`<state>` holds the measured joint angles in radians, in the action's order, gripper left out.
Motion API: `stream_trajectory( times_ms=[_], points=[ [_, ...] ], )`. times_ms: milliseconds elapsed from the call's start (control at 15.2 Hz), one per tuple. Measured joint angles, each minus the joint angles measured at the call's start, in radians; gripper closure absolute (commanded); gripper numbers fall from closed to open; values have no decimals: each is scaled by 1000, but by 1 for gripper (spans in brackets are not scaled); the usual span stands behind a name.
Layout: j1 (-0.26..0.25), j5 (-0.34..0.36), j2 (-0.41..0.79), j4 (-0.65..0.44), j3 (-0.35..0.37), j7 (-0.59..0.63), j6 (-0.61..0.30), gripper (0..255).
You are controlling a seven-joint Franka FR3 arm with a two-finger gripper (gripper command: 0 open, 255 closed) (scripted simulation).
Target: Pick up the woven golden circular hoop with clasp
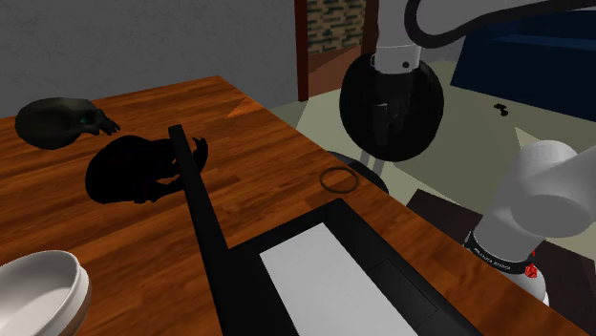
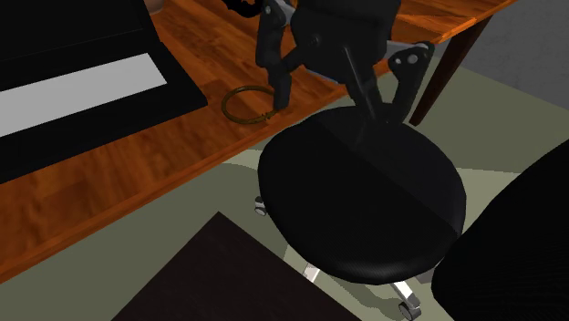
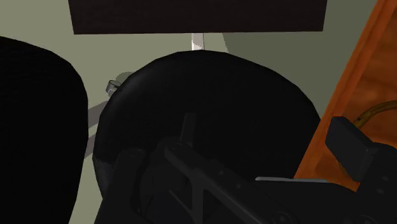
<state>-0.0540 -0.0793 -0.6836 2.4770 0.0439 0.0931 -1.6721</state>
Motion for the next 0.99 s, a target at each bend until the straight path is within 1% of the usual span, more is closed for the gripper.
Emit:
stream_trajectory(
  times_ms=[528,660,990],
  points=[
    [-61,-89,130,-12,144,156,-226,0],
    [-65,-94,155,-12,159,169,-263,0],
    [-67,-101,177,38,169,170,-338,0]
  ],
)
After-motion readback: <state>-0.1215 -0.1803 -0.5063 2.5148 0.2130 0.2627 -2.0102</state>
